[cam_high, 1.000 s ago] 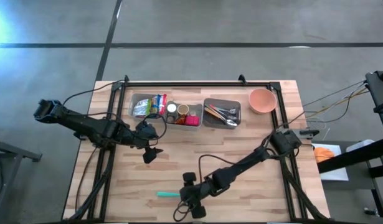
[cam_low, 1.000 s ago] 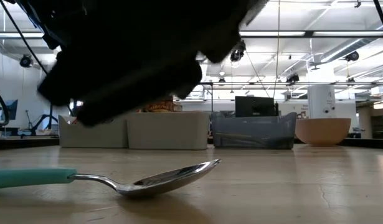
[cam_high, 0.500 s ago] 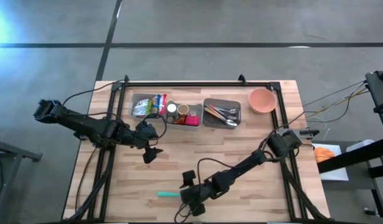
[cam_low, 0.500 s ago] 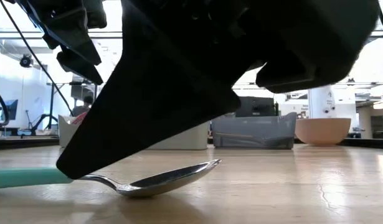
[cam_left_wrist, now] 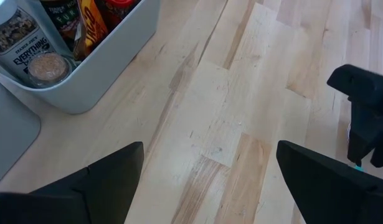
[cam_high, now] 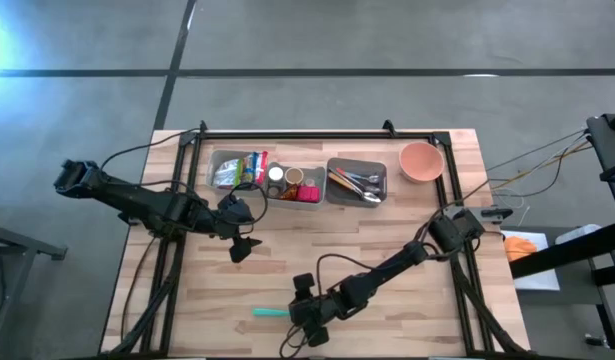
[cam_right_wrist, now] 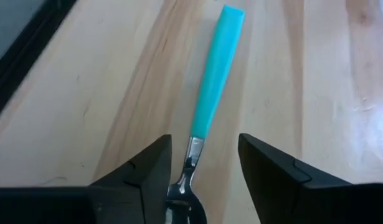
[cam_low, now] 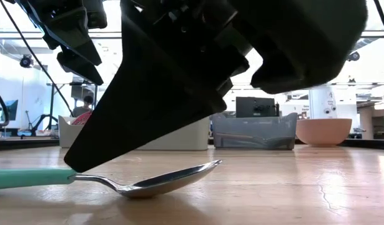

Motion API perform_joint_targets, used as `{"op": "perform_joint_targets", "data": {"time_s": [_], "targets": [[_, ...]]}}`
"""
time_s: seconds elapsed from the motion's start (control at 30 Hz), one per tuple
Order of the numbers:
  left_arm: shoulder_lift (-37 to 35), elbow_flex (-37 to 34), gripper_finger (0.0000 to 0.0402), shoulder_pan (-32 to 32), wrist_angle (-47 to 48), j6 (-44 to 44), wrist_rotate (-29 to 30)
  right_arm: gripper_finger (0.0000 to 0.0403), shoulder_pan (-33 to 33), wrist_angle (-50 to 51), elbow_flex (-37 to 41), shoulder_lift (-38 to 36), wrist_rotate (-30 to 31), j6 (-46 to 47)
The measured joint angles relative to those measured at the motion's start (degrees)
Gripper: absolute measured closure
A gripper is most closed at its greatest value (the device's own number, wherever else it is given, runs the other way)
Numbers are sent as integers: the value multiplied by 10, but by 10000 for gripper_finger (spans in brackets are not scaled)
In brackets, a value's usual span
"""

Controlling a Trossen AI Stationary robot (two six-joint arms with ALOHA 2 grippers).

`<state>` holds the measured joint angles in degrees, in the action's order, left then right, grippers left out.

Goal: Pick & Place Food Item
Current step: Put the blue spoon into the black bin

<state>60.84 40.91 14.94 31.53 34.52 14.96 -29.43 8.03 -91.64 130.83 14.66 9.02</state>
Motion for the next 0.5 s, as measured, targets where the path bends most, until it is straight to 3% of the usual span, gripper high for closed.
{"op": "perform_joint_targets", "data": {"time_s": [0.2,0.5], "targets": [[0,0,32,0,0,0,0,222,0,-3,-1,19,-24,0],[0,0,32,0,-2,0,0,222,-1,-3,-1,20,-9,-2]]}}
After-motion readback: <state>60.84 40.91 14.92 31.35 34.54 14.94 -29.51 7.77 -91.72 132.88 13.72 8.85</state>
